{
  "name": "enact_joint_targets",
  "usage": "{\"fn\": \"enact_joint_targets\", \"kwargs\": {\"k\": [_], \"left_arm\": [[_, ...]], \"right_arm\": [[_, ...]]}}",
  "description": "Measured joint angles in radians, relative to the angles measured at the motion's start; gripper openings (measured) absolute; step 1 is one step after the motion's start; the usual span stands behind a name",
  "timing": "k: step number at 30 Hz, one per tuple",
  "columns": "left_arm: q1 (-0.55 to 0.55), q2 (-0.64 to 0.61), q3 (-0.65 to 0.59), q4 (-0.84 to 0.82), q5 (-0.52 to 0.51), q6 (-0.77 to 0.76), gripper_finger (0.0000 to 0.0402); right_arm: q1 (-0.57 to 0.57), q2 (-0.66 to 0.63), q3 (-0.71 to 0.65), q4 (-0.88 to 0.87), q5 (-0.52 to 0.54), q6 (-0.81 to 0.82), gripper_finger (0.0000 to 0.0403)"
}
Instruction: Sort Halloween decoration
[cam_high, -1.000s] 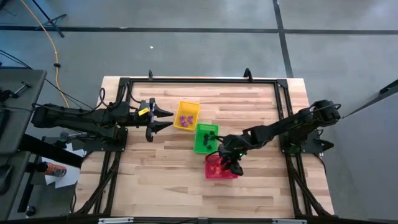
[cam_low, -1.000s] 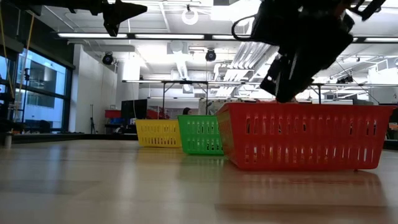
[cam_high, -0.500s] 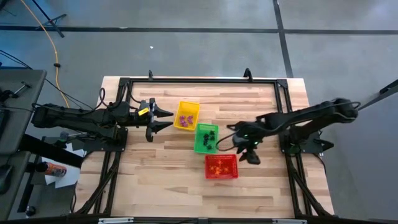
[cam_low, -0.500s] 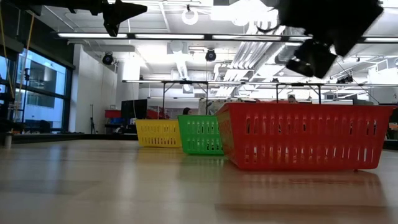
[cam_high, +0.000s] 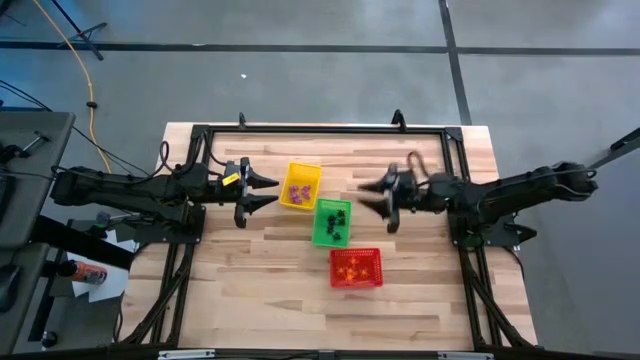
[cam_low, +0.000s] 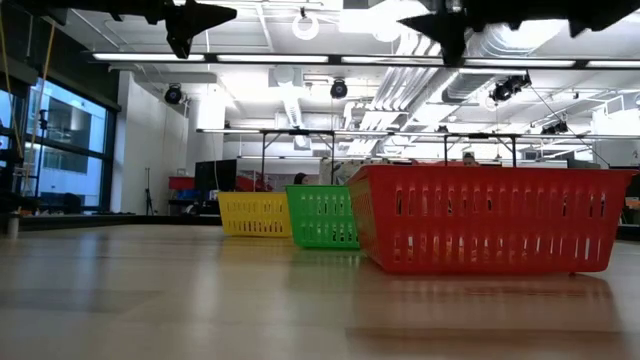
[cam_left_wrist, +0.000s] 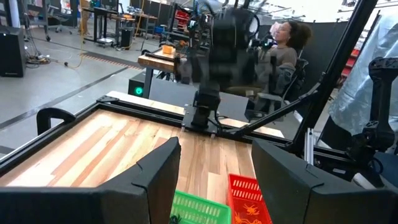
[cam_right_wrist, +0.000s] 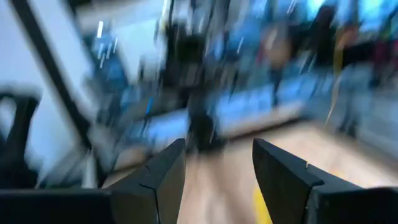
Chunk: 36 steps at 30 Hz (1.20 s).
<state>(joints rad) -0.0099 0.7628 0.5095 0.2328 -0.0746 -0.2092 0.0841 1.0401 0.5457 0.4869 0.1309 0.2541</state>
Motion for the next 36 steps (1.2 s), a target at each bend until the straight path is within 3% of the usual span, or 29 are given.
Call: {"fn": "enact_joint_targets", "kwargs": {"k": [2, 5, 9, 12, 26, 31, 36], "left_arm": [[0.000, 0.000, 0.000, 0.002, 0.000, 0.000, 0.0188], [0.000, 0.000, 0.000, 0.018, 0.000, -0.025, 0.0188], [0.000, 0.000, 0.000, 0.043, 0.000, -0.110, 0.0188], [0.000, 0.000, 0.000, 0.059, 0.000, -0.153, 0.0188], [0.000, 0.000, 0.000, 0.057, 0.000, -0.166, 0.0188], [0.000, 0.005, 0.000, 0.057, -0.018, -0.202, 0.0188], [0.027, -0.023, 0.000, 0.059, -0.068, -0.085, 0.0174]], "right_arm": [[-0.016, 0.000, 0.006, 0.124, 0.054, -0.031, 0.0180], [-0.049, -0.001, 0.059, 0.165, 0.043, -0.058, 0.0180], [-0.085, 0.000, 0.132, 0.009, -0.096, -0.104, 0.0180], [-0.099, 0.000, 0.175, -0.137, -0.136, -0.105, 0.0180], [-0.105, -0.016, 0.194, -0.197, -0.136, -0.091, 0.0180], [-0.105, -0.097, 0.194, -0.295, -0.128, -0.098, 0.0180], [-0.104, -0.226, 0.194, -0.471, -0.052, -0.095, 0.0180]]}}
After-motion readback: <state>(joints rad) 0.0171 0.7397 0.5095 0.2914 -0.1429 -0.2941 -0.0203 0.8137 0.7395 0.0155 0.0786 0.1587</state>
